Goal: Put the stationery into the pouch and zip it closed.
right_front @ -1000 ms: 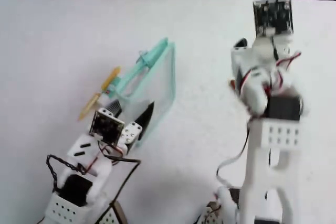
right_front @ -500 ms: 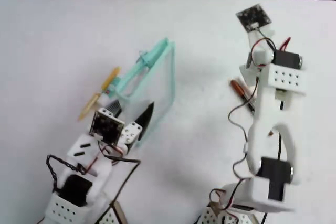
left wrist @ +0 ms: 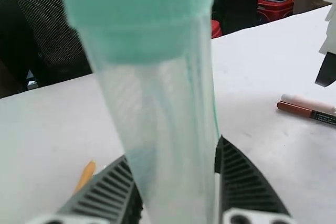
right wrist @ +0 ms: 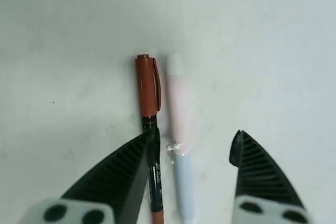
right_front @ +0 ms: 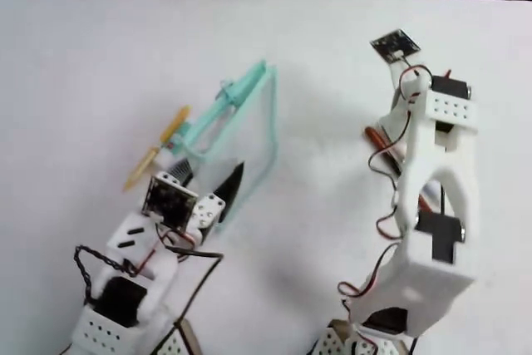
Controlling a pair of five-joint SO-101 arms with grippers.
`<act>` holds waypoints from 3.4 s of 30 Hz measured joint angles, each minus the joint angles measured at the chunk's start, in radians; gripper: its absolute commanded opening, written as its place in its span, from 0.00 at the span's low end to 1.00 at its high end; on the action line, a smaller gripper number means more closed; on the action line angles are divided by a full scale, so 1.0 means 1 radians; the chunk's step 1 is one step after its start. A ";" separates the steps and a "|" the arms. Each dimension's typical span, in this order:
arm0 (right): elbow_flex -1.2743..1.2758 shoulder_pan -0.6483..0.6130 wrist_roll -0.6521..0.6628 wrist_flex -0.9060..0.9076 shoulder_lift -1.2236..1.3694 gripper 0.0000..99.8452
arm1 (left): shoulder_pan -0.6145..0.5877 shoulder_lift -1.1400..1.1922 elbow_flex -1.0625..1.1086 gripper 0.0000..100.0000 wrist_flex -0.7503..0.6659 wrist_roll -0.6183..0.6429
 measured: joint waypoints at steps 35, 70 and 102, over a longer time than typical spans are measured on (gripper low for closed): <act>-0.562 -0.021 0.063 0.141 0.537 0.02 | 0.000 0.003 0.000 0.19 0.000 0.000; -0.618 -0.195 -0.216 0.525 -0.367 0.02 | 0.000 0.005 0.000 0.19 0.000 0.000; 0.123 -0.585 -0.351 -0.028 -1.347 0.02 | 0.000 0.006 0.000 0.19 0.000 0.000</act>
